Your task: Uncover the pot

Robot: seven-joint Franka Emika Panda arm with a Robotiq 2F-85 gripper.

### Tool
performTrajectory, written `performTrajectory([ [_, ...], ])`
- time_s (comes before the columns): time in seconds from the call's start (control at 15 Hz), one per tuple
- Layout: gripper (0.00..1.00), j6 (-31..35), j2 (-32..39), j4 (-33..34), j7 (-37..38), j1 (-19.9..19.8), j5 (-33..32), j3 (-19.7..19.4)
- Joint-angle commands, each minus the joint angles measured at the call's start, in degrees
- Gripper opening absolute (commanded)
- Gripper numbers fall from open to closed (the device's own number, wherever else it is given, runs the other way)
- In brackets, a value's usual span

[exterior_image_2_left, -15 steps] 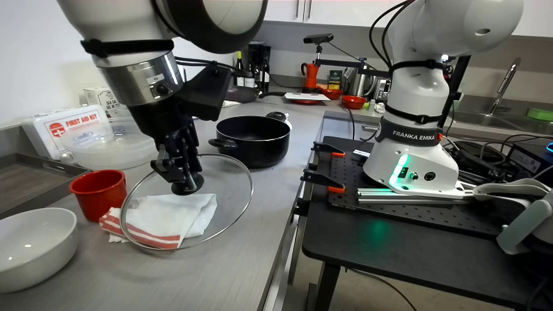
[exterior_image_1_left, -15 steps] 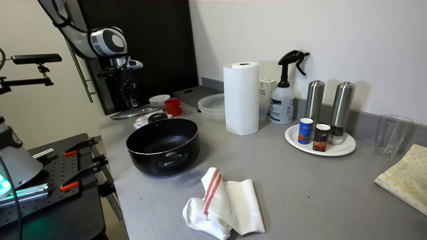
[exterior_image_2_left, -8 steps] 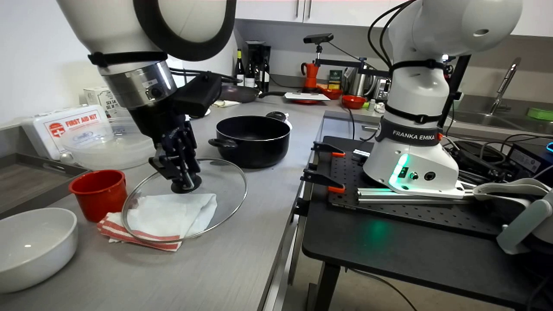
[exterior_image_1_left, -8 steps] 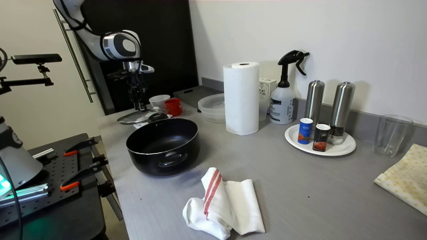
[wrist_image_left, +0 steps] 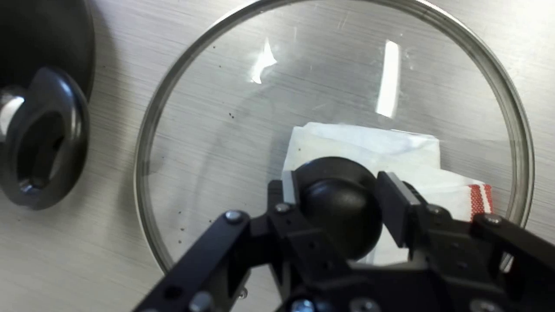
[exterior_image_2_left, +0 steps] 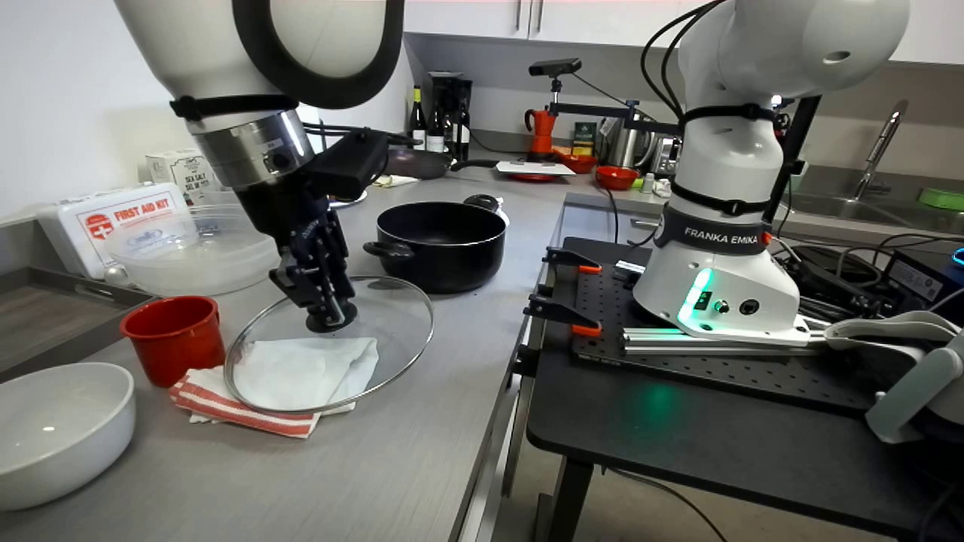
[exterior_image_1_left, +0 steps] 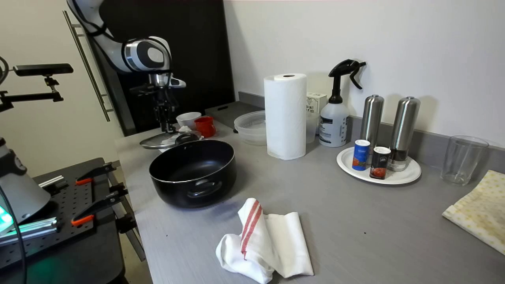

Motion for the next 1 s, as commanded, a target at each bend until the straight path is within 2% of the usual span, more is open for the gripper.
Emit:
performTrajectory([
  [0.0, 0.7, -1.46, -1.19, -0.05, -2.21, 0.12, 1.62, -0.34],
  [0.13, 0.8, -1.53, -1.3, -0.11, -2.22, 0.07, 1.61, -0.41],
  [0.33, 0.99, -1.56, -1.69, -0.18, -2.31, -0.04, 1.63, -0.4],
  [0.93, 1.0, -0.31, -0.9, 0.07, -1.06, 0.46, 0.52, -0.93],
])
